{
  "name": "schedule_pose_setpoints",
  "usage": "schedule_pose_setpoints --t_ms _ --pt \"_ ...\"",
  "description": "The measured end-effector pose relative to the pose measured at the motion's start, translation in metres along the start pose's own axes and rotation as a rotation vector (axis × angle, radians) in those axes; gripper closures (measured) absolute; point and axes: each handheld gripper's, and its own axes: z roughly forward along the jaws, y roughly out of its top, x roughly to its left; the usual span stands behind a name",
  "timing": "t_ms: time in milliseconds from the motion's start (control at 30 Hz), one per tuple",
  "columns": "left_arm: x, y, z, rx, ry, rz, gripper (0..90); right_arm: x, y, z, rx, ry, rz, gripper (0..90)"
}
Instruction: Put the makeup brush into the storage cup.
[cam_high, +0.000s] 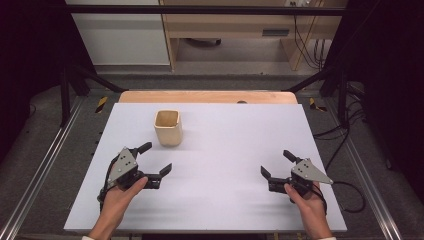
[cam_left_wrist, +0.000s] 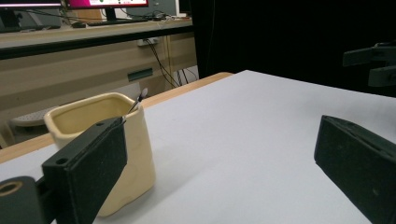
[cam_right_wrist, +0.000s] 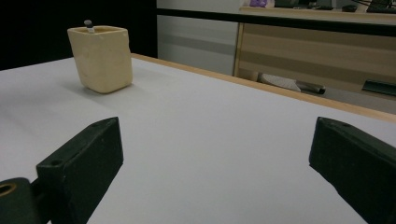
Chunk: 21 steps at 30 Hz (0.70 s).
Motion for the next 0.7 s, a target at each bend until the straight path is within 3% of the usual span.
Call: schedule_pose_setpoints --t_ms 700 --pt "0.023 -0.018 -0.033 0.012 0.063 -0.012 2.4 -0.004 -0.004 -0.006 0.009 -0.012 -0.01 3.1"
